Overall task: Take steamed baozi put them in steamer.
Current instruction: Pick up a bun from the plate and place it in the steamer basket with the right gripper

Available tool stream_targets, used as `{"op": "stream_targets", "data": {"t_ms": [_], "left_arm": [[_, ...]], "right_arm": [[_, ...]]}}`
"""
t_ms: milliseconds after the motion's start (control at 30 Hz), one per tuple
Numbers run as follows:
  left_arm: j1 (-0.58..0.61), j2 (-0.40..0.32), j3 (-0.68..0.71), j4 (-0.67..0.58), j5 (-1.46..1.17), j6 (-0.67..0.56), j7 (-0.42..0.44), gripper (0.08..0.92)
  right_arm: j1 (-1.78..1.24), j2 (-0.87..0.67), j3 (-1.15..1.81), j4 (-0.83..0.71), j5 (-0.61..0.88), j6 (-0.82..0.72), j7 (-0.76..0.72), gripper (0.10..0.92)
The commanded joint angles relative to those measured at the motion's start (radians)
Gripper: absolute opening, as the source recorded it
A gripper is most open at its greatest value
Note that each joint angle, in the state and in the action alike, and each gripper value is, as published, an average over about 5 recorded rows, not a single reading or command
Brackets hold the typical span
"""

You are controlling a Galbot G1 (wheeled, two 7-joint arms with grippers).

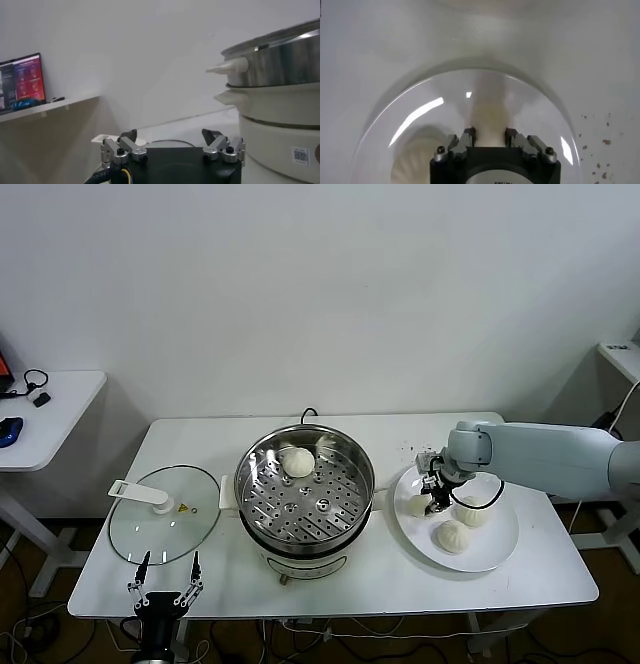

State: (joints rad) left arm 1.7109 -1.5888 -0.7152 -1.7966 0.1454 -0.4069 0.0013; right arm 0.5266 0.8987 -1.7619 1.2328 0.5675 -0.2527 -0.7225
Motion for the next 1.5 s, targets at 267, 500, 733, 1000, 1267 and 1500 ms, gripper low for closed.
{"op": "stream_targets", "data": {"t_ms": [267,500,733,1000,1267,1500], "left_arm": [[0.006,0.009,0.01,-0.005,0.006,0.0,0.001,0.823],[0.011,0.017,0.02,-0.016,0.009,0.002,0.002,0.823],[0.017,0.02,0.029,-0.037,0.01,0.005,0.003,0.823],[0.025,0.019,0.028,-0.058,0.011,0.01,0.005,0.823],[0.033,0.013,0.022,-0.078,0.011,0.017,0.004,0.823],[0.039,0.005,0.02,-0.084,0.011,0.019,0.004,0.823]], "right_arm": [[0.477,0.051,-0.208,0.179,0.261,0.025,-0.073,0.424],[0.657,0.098,-0.217,0.31,0.43,-0.031,-0.059,0.44],[0.716,0.18,-0.141,0.407,0.599,-0.143,0.012,0.447],[0.615,0.352,-0.017,0.363,0.727,-0.238,0.088,0.476],[0.466,0.495,0.027,0.224,0.71,-0.251,0.081,0.491],[0.337,0.549,0.031,0.151,0.637,-0.254,0.091,0.49]]}}
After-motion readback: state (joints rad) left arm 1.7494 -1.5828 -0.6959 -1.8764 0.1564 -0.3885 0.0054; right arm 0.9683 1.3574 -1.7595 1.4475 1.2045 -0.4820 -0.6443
